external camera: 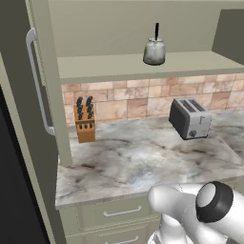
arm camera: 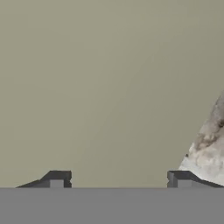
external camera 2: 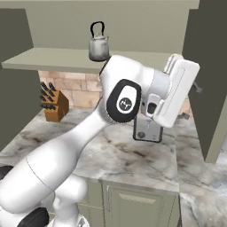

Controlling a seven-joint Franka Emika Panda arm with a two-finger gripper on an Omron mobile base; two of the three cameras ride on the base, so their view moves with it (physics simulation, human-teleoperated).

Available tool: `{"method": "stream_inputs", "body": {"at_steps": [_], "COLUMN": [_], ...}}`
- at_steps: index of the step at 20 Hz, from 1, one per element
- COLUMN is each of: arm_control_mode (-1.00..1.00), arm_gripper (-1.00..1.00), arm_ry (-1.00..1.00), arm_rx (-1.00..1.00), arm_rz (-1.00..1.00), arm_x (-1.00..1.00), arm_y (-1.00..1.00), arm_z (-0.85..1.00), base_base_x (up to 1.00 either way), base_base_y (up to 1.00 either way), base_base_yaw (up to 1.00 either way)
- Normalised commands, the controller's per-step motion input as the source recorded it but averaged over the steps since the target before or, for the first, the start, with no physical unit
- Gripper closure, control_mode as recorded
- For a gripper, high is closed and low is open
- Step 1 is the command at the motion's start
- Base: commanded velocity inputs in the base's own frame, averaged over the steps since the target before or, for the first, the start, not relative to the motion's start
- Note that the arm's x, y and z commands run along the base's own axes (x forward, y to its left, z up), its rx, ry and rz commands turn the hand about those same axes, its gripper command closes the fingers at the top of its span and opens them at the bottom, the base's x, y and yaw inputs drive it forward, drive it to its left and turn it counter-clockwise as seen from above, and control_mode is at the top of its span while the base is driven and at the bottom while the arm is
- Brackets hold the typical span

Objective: Open the cabinet, pick the kettle from the cabinet, and place it in the sink.

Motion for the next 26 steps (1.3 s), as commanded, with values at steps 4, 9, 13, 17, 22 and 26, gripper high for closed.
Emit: {"method": "stream_inputs", "body": {"at_steps": [4,9,13,17,22,26], "arm_control_mode": [-1.0,-1.0,-1.0,-1.0,-1.0,-1.0], "arm_gripper": [-1.0,-1.0,-1.0,-1.0,-1.0,-1.0], "arm_ry": [0.07,0.15,0.18,0.18,0.2,0.14], "arm_rx": [-0.02,-0.07,-0.03,-0.07,-0.09,-0.13], "arm_rz": [0.23,0.27,0.32,0.33,0.35,0.36], "arm_x": [0.0,0.0,-0.01,-0.02,-0.03,-0.04], "arm_y": [0.48,0.63,0.55,0.61,0.61,0.58], "arm_z": [0.05,0.03,0.17,0.2,0.2,0.17], "base_base_x": [0.0,0.0,0.0,0.0,0.0,0.0], "base_base_y": [0.0,0.0,0.0,0.0,0.0,0.0], "base_base_yaw": [0.0,0.0,0.0,0.0,0.0,0.0]}}
